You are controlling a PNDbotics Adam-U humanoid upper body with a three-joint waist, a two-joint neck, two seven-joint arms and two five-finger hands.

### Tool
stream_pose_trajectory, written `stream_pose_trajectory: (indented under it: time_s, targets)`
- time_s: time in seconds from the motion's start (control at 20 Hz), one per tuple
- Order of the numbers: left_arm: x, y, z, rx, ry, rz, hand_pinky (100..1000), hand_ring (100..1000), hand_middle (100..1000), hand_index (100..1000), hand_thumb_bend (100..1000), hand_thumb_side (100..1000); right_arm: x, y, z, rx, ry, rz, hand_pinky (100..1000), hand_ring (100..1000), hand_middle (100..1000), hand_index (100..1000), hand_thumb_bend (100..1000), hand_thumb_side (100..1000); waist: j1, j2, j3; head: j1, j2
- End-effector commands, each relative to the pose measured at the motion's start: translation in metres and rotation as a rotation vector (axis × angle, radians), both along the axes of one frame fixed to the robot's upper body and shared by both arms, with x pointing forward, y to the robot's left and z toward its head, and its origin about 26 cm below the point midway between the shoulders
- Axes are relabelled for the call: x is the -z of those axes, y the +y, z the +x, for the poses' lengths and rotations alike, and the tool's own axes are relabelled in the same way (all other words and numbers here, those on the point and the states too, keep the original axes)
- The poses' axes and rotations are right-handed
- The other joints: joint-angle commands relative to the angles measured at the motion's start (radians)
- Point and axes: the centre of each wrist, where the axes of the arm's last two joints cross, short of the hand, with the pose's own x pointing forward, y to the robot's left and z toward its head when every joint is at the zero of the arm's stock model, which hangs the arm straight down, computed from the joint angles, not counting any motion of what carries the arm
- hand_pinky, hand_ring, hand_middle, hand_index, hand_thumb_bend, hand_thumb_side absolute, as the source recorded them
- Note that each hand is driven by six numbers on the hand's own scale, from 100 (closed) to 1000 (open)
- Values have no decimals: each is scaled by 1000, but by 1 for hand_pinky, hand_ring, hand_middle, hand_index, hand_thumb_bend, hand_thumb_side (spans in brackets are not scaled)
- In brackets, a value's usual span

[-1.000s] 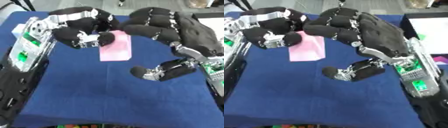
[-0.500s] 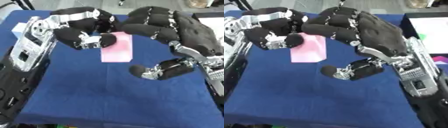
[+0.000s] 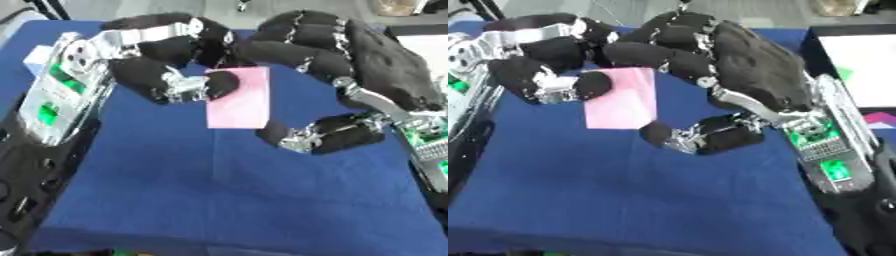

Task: Pick up the objects with one hand, pass them to the other hand, and then place them into the box on the other side of the table.

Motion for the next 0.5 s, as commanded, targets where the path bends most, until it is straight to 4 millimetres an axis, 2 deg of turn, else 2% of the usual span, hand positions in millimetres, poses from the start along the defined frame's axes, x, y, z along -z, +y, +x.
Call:
stream_pose_trajectory:
  time_s: [0.05, 0.2, 0.5]
  targets:
    - [-9, -2, -4, 1, -41, -5, 688, 456, 416, 693, 111, 499, -8, 0, -4, 4, -30, 8, 803, 759, 802, 969, 275, 166, 2, -21, 0, -2, 2]
    - [-9, -2, -4, -3, -42, -8, 688, 456, 416, 693, 112, 499, -8, 0, -4, 11, -33, 8, 798, 747, 787, 966, 269, 154, 2, -22, -1, -2, 2]
    - [-7, -2, -2, -13, -34, -10, 686, 457, 419, 694, 115, 499, -8, 1, -4, 6, -28, 32, 783, 719, 664, 940, 228, 100, 3, -22, -3, -1, 1]
